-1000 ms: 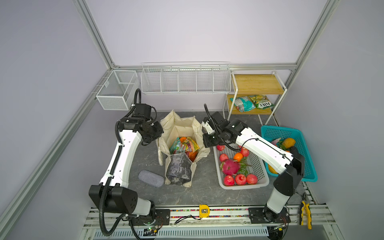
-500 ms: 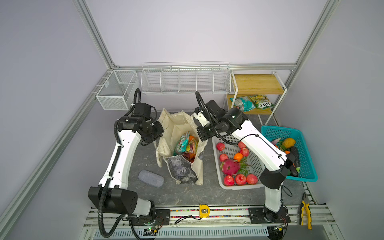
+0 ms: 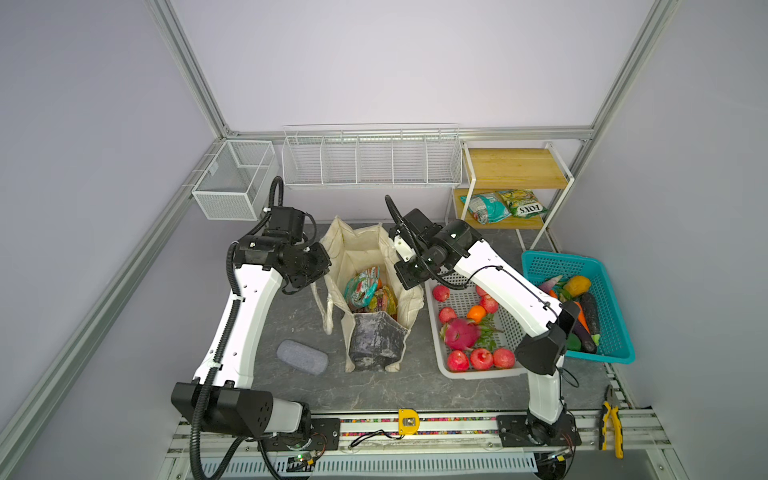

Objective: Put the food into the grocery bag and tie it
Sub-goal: 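Raise the right gripper out of the bag toward the bag's far handle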

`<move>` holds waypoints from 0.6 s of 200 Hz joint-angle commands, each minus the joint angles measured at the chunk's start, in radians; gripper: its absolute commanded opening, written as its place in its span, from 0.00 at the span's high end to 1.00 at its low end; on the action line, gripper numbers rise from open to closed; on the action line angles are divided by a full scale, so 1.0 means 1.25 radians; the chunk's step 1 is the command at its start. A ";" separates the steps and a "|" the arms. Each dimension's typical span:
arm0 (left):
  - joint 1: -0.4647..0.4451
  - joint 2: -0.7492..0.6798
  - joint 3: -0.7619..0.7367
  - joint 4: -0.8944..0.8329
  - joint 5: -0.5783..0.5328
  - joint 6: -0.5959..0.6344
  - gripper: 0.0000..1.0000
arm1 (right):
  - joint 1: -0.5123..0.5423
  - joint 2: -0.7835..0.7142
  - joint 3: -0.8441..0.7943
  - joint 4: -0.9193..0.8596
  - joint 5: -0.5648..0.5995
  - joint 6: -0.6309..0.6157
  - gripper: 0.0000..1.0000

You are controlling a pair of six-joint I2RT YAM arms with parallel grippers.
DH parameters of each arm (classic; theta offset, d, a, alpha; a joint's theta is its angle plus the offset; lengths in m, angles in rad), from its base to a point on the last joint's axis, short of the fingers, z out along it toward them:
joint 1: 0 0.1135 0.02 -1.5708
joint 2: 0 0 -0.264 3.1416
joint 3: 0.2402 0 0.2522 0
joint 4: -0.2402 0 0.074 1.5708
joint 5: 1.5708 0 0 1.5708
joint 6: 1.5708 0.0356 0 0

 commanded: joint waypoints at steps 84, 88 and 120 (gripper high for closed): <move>0.004 0.068 0.077 -0.093 -0.099 0.068 1.00 | -0.012 -0.016 0.038 0.012 -0.037 0.000 0.65; 0.005 0.070 0.081 -0.097 -0.105 0.072 1.00 | -0.014 -0.016 0.046 0.010 -0.035 -0.001 0.65; 0.022 0.086 0.095 -0.113 -0.116 0.083 1.00 | -0.024 -0.011 0.130 -0.018 -0.005 -0.001 0.51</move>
